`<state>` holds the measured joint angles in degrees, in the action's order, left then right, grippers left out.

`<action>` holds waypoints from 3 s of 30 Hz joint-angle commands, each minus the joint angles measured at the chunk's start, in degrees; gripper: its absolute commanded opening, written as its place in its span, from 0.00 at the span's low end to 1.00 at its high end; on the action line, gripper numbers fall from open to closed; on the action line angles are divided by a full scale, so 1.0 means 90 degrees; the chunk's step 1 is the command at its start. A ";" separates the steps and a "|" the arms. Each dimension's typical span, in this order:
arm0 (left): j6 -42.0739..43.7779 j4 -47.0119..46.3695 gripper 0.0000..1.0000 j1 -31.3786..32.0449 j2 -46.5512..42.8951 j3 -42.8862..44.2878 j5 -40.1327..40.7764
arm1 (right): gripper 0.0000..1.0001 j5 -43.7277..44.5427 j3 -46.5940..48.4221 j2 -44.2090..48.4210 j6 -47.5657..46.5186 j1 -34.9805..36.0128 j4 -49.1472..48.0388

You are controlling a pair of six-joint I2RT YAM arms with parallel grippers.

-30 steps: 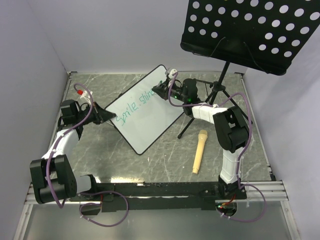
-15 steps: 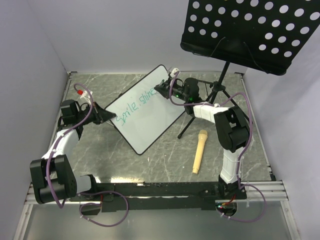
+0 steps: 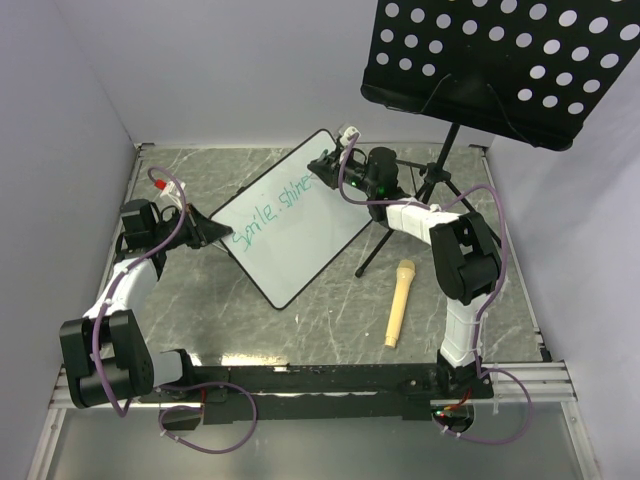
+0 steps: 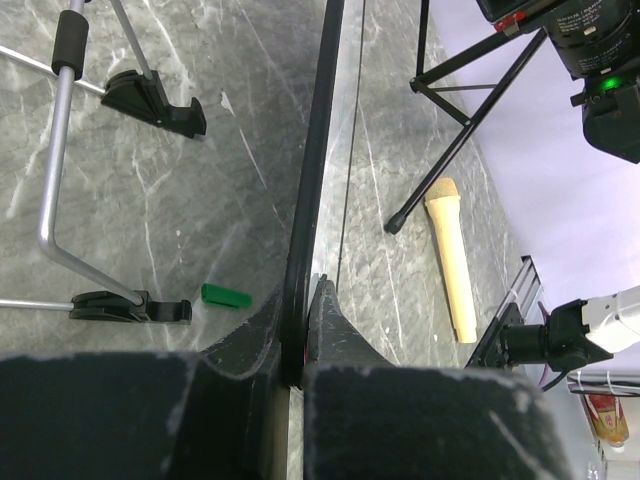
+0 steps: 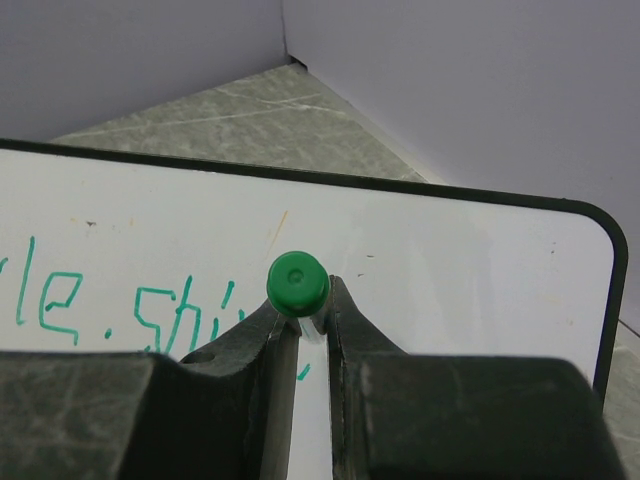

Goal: Write a sentence on the whiteboard
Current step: Pick up the sentence from the whiteboard.

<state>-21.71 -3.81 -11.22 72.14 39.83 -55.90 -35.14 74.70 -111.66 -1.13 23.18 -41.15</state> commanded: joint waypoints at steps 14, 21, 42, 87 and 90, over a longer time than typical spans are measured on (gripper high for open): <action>0.1573 0.0219 0.01 0.0075 0.0061 -0.0012 0.1230 | 0.00 0.0037 -0.0136 0.0200 -0.0041 -0.0300 -0.0243; 0.1573 0.0199 0.01 0.0075 0.0070 -0.0022 0.1211 | 0.00 0.0007 0.0020 0.0072 0.0018 -0.0281 -0.0185; 0.1670 0.0346 0.01 0.0065 0.0051 0.0047 0.1240 | 0.00 -0.0764 0.0138 0.0873 -0.0187 -0.0525 0.0314; 0.1846 0.0541 0.01 0.0065 0.0178 0.0105 0.1250 | 0.00 -0.0940 0.1232 -0.0465 0.0311 -0.0407 -0.0028; 0.1846 0.0541 0.01 0.0065 0.0188 0.0115 0.1250 | 0.00 -0.0901 0.1329 -0.0513 0.0291 -0.0388 0.0021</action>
<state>-19.18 -1.17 -10.79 72.27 41.52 -56.31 -42.98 83.09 -114.83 1.67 19.16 -39.29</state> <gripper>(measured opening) 0.070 0.190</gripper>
